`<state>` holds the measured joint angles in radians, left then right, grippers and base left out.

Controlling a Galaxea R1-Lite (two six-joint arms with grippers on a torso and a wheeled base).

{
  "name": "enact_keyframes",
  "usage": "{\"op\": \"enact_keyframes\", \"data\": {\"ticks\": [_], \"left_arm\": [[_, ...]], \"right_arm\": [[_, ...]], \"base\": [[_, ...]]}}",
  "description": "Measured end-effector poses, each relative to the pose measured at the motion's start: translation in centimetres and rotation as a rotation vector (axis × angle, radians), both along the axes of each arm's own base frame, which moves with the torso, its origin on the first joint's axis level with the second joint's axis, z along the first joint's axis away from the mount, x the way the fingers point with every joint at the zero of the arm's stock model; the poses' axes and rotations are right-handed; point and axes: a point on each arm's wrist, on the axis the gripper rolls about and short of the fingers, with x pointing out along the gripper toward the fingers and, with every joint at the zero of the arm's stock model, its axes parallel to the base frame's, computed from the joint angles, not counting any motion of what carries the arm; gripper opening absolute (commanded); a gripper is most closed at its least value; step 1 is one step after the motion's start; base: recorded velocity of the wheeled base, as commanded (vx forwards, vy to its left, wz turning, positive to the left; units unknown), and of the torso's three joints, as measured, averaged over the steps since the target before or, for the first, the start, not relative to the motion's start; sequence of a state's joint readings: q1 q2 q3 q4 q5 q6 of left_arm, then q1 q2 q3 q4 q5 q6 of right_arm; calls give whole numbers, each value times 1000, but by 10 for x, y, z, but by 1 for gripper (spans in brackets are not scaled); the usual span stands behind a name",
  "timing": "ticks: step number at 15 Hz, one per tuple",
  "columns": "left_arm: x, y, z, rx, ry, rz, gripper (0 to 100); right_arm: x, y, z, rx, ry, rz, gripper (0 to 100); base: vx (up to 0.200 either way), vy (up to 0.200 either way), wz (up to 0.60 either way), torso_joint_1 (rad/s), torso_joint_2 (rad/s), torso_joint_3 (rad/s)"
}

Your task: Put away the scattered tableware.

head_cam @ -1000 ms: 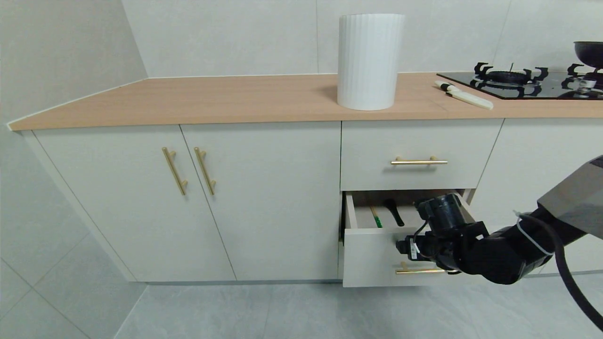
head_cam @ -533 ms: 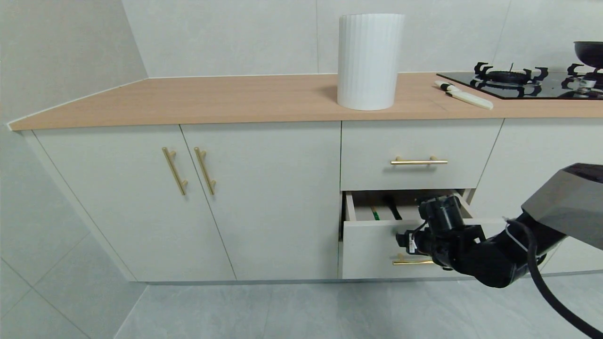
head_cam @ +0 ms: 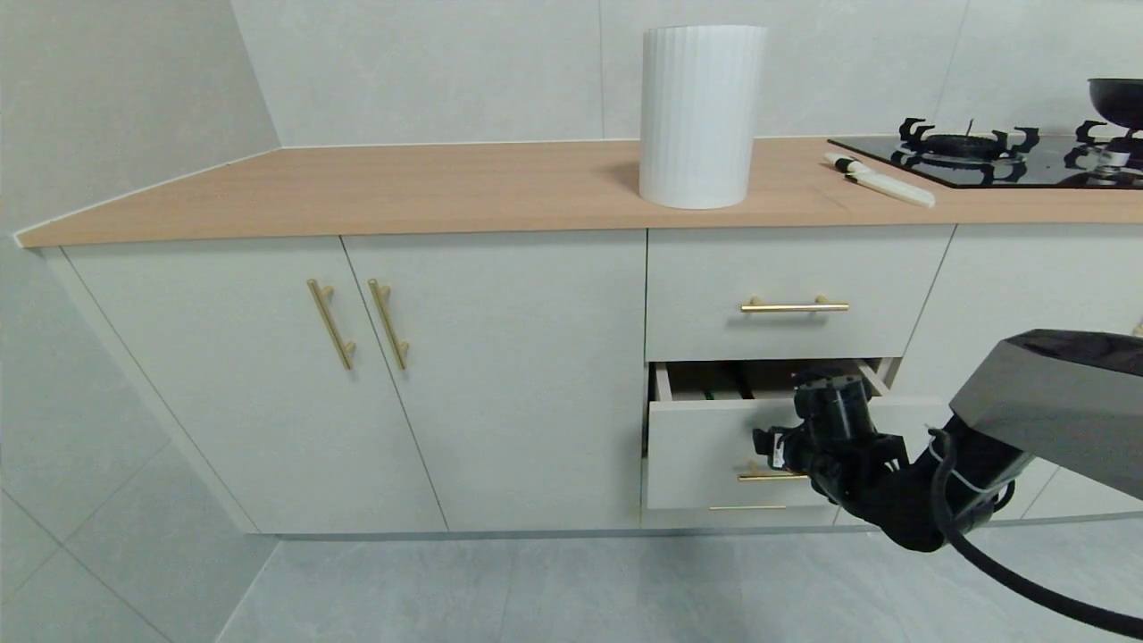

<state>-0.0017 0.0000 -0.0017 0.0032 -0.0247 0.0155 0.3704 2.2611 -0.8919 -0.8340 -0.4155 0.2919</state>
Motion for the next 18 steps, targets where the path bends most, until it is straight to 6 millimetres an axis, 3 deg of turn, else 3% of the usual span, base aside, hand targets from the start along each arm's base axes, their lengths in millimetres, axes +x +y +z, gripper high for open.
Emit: {"op": "enact_keyframes", "data": {"ticks": [18], "left_arm": [[0,0,0,0,0,0,100]], "right_arm": [[56,-20,-27,43,-193,-138,100]], "base": [[0,0,0,0,0,0]]}}
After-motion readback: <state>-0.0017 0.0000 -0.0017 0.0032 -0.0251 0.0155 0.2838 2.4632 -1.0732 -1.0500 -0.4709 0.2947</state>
